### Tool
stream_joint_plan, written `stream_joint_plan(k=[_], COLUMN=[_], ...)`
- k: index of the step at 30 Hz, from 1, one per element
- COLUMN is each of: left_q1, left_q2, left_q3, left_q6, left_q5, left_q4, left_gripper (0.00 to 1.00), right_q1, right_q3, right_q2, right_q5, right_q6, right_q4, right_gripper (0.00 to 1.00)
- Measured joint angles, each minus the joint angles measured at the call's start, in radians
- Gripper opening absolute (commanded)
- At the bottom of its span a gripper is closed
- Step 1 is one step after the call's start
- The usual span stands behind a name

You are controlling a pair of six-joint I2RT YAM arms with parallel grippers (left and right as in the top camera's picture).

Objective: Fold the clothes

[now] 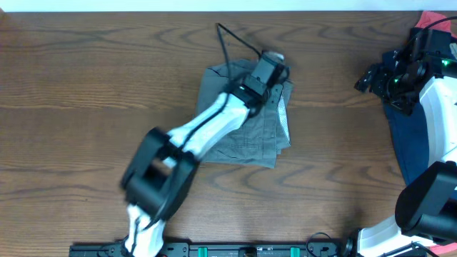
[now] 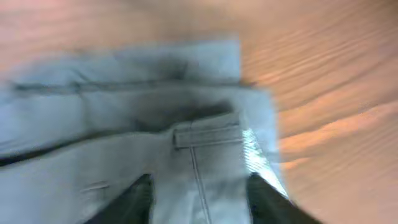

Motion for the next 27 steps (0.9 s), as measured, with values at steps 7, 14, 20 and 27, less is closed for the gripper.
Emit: stream_joint_plan(k=[7, 14, 20, 27], left_q1=[0.114, 0.424, 0.655, 0.693], left_q2=[-0.342, -0.351, -0.221, -0.031], left_q3=[0.007, 0.000, -0.061, -0.093], left_q6=[0.041, 0.066, 0.156, 0.296], left_q5=[0.000, 0.041, 0.372, 0.679], left_q4=[-0.257, -0.563, -0.599, -0.616], left_gripper=[0.98, 0.98, 0.98, 0.98], right_q1=[0.000, 0.000, 0.000, 0.000], right_q3=[0.000, 0.000, 0.000, 0.000], right_q2=[0.000, 0.000, 0.000, 0.000], right_q5=[0.000, 0.000, 0.000, 0.000], right_q6=[0.000, 0.000, 0.000, 0.000], right_q4=[0.000, 0.000, 0.000, 0.000], right_gripper=[0.99, 0.99, 0.99, 0.99])
